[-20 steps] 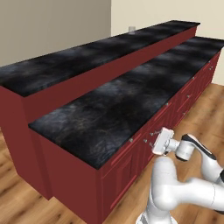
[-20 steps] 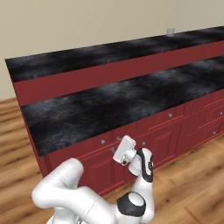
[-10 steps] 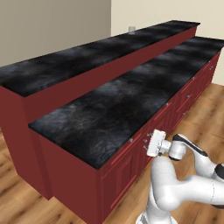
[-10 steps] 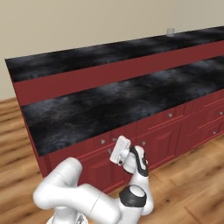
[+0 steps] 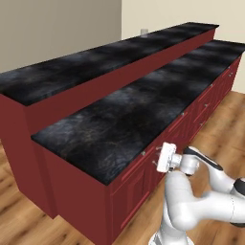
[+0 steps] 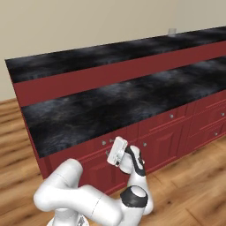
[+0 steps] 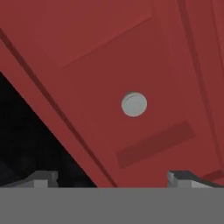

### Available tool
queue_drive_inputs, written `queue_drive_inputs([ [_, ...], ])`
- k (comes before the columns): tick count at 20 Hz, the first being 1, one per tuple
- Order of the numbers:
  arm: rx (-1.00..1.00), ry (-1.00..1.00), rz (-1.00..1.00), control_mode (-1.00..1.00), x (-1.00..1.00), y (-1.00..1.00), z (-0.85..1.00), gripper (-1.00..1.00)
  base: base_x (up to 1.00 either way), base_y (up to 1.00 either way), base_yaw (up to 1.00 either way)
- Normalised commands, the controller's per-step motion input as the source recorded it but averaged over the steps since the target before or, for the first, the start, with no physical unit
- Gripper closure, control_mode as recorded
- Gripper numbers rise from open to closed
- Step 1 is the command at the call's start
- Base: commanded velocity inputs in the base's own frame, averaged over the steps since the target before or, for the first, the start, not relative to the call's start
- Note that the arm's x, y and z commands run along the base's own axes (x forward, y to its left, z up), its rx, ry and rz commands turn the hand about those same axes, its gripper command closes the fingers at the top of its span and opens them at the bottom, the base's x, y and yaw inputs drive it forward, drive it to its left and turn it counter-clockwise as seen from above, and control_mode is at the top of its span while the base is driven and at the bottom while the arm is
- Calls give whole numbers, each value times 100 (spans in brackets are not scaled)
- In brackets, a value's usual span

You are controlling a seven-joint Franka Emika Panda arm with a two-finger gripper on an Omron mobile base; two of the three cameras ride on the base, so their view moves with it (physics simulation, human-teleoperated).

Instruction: Take a straw from the drawer in front and place it inside the glass cup on the dining counter.

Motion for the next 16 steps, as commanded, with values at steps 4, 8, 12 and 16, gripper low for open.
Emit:
queue_drive_inputs([
  [4,3,5,0,-100,21,22,-24,-100,0,0,0],
  [8,3,6,0,-100,36,17,-27,-100,0,0,0],
  [12,2,7,0,-100,53,7,-34,-100,0,0,0],
  [16,1,11,0,-100,51,0,-41,-100,0,0,0],
])
